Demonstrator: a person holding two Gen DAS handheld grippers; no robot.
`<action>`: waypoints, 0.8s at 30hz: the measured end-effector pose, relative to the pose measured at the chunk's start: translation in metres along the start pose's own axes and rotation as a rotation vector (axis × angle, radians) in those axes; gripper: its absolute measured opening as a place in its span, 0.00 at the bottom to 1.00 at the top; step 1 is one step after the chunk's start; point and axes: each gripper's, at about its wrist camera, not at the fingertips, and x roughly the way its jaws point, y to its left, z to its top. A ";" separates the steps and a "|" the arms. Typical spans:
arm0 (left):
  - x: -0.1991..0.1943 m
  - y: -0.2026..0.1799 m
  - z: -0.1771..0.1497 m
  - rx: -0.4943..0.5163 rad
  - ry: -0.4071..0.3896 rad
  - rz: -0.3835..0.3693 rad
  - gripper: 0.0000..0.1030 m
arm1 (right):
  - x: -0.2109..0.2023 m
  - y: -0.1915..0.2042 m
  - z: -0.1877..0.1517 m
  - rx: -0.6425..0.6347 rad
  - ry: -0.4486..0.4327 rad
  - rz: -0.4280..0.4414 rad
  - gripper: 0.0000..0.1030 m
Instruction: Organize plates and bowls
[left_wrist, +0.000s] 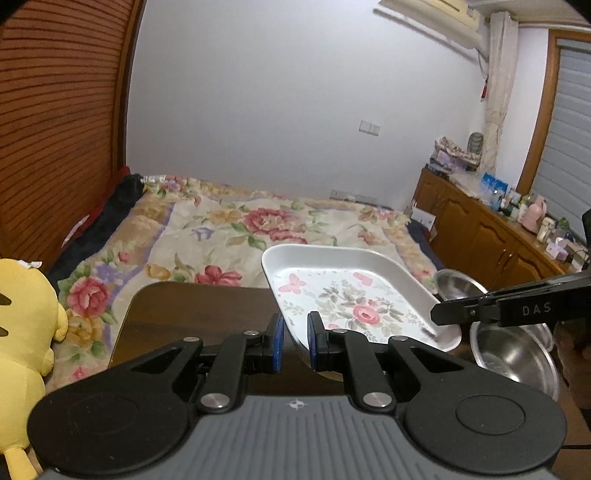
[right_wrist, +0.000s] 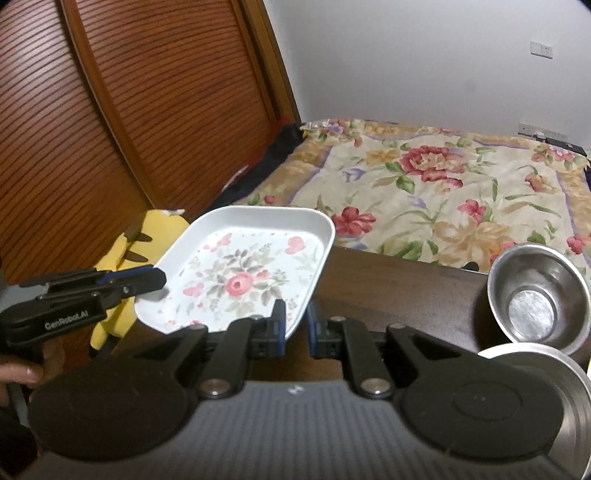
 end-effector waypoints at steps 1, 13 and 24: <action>-0.005 -0.001 0.000 0.001 -0.007 -0.001 0.15 | -0.003 0.002 -0.001 -0.003 -0.006 0.000 0.13; -0.051 -0.019 -0.012 0.025 -0.050 -0.006 0.15 | -0.042 0.016 -0.025 -0.012 -0.056 0.006 0.13; -0.076 -0.026 -0.027 0.037 -0.055 -0.005 0.15 | -0.061 0.021 -0.043 -0.006 -0.083 0.032 0.13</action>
